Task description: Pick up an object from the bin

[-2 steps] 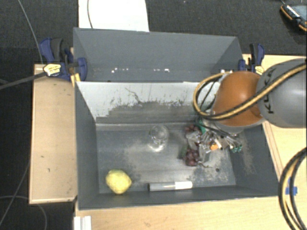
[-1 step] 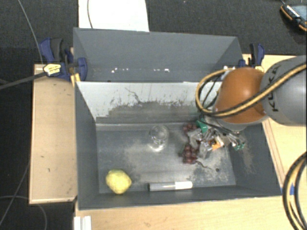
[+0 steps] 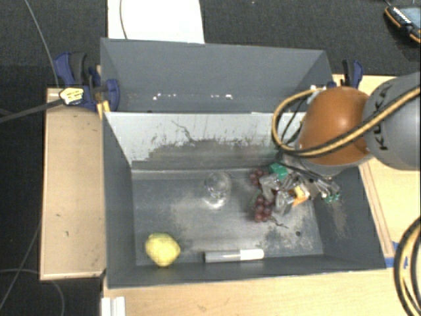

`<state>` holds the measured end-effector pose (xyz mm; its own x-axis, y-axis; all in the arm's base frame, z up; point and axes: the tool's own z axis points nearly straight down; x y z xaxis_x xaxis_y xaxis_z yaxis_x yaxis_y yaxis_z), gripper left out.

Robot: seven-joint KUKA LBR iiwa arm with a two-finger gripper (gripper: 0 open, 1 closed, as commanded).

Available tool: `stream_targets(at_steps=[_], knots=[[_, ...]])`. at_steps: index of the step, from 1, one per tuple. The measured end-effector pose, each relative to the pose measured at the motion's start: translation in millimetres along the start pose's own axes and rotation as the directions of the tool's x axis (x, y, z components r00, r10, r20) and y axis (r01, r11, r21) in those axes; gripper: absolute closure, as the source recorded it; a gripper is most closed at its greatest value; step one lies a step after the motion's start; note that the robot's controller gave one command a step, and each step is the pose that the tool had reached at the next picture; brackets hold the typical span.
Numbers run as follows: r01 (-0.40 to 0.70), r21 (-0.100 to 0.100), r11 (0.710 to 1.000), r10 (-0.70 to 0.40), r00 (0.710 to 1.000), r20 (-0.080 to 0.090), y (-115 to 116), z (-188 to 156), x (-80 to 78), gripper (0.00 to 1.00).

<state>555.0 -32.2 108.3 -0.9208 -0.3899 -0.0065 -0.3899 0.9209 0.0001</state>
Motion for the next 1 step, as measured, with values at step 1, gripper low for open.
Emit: stream_targets(at_steps=[1], knots=[[-0.001,0.001,1.0,0.001,1.0,0.002,-0.1,-14.4,-0.5,1.0]])
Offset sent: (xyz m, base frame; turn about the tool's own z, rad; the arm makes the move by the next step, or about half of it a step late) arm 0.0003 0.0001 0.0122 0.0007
